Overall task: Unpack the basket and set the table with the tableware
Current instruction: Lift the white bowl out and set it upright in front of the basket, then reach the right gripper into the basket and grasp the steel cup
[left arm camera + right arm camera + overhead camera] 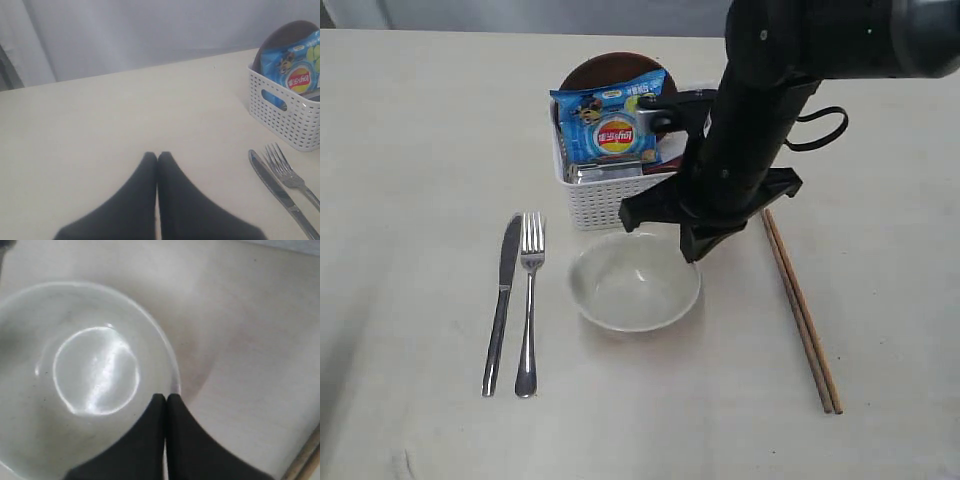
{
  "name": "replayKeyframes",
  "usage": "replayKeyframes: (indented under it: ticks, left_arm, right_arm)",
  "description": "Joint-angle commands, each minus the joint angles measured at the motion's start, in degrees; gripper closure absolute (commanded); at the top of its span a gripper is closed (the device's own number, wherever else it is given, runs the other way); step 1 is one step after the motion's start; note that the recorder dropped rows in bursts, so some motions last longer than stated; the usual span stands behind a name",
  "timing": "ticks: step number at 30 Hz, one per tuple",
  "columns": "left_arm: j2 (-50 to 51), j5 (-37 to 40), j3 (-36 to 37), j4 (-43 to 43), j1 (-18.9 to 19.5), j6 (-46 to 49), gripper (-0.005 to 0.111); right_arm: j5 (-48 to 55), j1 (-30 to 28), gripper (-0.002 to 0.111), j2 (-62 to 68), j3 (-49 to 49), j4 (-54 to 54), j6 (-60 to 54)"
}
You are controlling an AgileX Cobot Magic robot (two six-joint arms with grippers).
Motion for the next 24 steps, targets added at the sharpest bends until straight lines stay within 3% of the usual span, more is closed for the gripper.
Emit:
replayKeyframes:
  ticks: [1,4,11,19,24]
  left_arm:
    - [-0.2,0.0,0.2,-0.5,0.1,0.0,0.107]
    - [-0.2,0.0,0.2,-0.5,0.1,0.0,0.107]
    - [-0.2,0.0,0.2,-0.5,0.1,0.0,0.107]
    - [-0.2,0.0,0.2,-0.5,0.1,0.0,0.107]
    - [-0.2,0.0,0.2,-0.5,0.1,0.0,0.107]
  right_arm:
    - [1.2,-0.2,0.108,0.3,-0.2,-2.8,-0.2]
    - [1.4,-0.2,0.108,0.3,-1.0,-2.9,-1.4]
    - [5.2,-0.2,0.068,0.3,-9.6,-2.9,-4.9]
    - [2.1,-0.2,0.067,1.6,-23.6,-14.5,3.5]
    - [10.2,-0.2,0.067,8.5,-31.1,-12.7,-0.3]
